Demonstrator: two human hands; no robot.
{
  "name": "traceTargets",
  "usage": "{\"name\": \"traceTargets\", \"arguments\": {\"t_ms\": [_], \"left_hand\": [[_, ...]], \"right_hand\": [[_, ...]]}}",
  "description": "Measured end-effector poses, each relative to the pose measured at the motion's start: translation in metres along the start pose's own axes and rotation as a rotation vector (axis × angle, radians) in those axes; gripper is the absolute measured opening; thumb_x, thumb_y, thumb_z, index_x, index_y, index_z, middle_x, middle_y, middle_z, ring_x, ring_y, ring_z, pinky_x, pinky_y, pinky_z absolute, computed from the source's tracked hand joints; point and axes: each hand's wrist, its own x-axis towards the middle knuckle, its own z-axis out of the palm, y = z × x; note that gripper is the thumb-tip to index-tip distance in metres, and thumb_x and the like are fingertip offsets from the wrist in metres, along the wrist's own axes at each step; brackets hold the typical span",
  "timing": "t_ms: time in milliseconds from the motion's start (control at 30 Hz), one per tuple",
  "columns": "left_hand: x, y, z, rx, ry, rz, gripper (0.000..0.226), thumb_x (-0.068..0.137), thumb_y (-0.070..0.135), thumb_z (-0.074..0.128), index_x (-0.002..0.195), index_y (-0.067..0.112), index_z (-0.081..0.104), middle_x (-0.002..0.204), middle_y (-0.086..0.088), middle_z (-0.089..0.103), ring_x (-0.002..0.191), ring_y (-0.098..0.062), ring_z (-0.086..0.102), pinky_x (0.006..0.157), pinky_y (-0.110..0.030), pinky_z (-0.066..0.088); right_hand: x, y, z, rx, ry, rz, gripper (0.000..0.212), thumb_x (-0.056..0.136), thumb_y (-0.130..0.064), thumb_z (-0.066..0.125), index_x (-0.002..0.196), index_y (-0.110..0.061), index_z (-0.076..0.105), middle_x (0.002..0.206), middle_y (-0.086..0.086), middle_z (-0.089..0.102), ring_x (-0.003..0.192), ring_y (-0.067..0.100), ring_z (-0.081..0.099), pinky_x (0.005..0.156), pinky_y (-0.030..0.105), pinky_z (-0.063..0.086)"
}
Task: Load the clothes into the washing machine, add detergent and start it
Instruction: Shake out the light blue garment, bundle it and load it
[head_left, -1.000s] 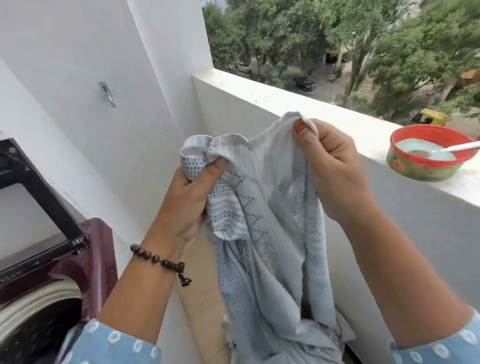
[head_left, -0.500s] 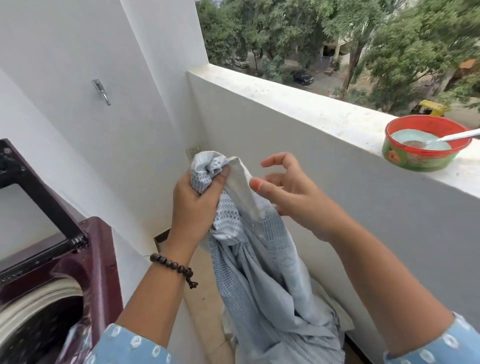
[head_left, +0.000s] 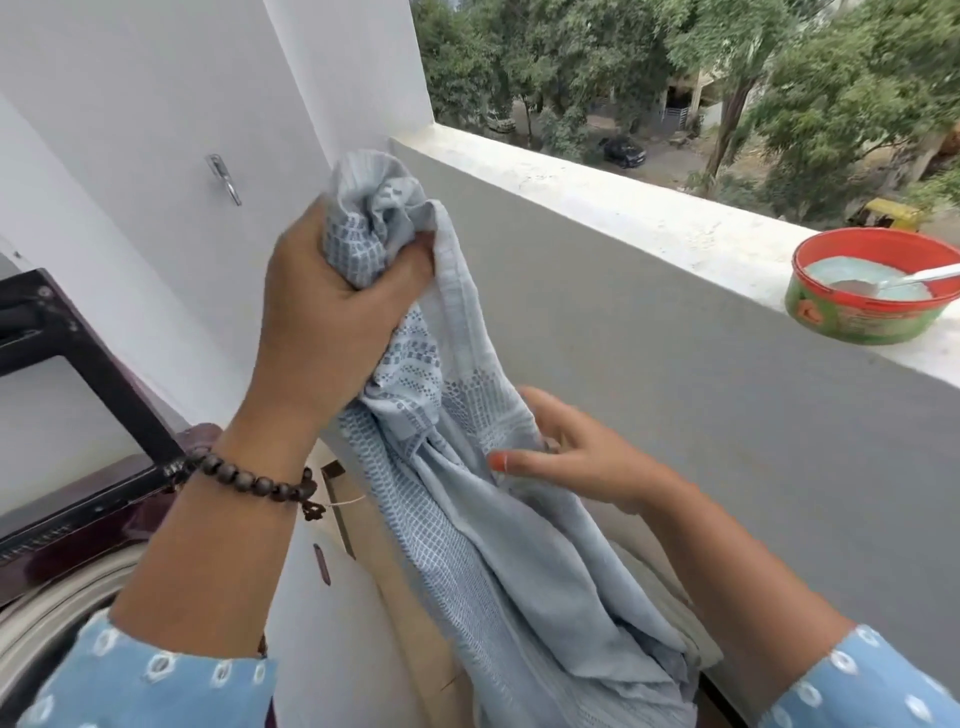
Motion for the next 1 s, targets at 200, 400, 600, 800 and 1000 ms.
{"name": "traceTargets", "arguments": {"t_ms": [200,400,600,800,1000], "left_hand": [[-0.017,-0.005,0.027,0.092,-0.078,0.081,0.014,0.091,0.029,0.069,0.099,0.028,0.057,0.072,0.032,0.060,0.071,0.017,0.058,0.066,-0.003,0.040],[-0.003,0.010,0.006,0.079,0.150,0.131,0.018,0.094,0.036,0.065,0.093,0.021,0.054,0.072,0.023,0.055,0.068,0.013,0.053,0.069,-0.007,0.039],[0.021,-0.001,-0.031,0.022,0.457,-0.170,0.050,0.075,0.080,0.058,0.086,0.031,0.061,0.088,0.016,0.068,0.086,-0.002,0.067,0.086,-0.025,0.057],[0.012,-0.010,-0.021,-0.056,0.321,-0.138,0.018,0.090,0.044,0.068,0.082,0.029,0.061,0.080,0.016,0.064,0.080,-0.005,0.064,0.077,-0.032,0.055],[0.008,-0.018,-0.022,-0.128,0.248,-0.210,0.018,0.086,0.044,0.073,0.083,0.029,0.064,0.072,0.019,0.066,0.073,-0.002,0.062,0.070,-0.020,0.052]], "right_hand": [[0.019,-0.061,0.008,-0.241,0.485,-0.403,0.020,0.083,-0.028,0.062,0.096,-0.014,0.063,0.078,0.000,0.067,0.071,0.021,0.063,0.067,0.046,0.053],[0.030,0.003,-0.004,-0.595,0.717,-0.134,0.026,0.078,-0.008,0.055,0.063,-0.021,0.038,0.060,-0.003,0.047,0.058,0.025,0.046,0.050,0.034,0.030],[0.022,0.095,-0.031,-0.617,0.681,0.357,0.022,0.089,-0.012,0.052,0.068,-0.017,0.047,0.071,0.006,0.056,0.071,0.031,0.054,0.056,0.036,0.034],[0.035,0.029,-0.056,-0.258,0.838,0.049,0.035,0.103,-0.030,0.047,0.072,-0.013,0.050,0.066,-0.002,0.047,0.061,0.010,0.040,0.057,0.033,0.028],[0.036,-0.137,-0.102,0.029,0.852,-0.511,0.025,0.099,-0.022,0.047,0.076,-0.016,0.053,0.075,0.003,0.052,0.069,0.023,0.047,0.061,0.034,0.043]]}}
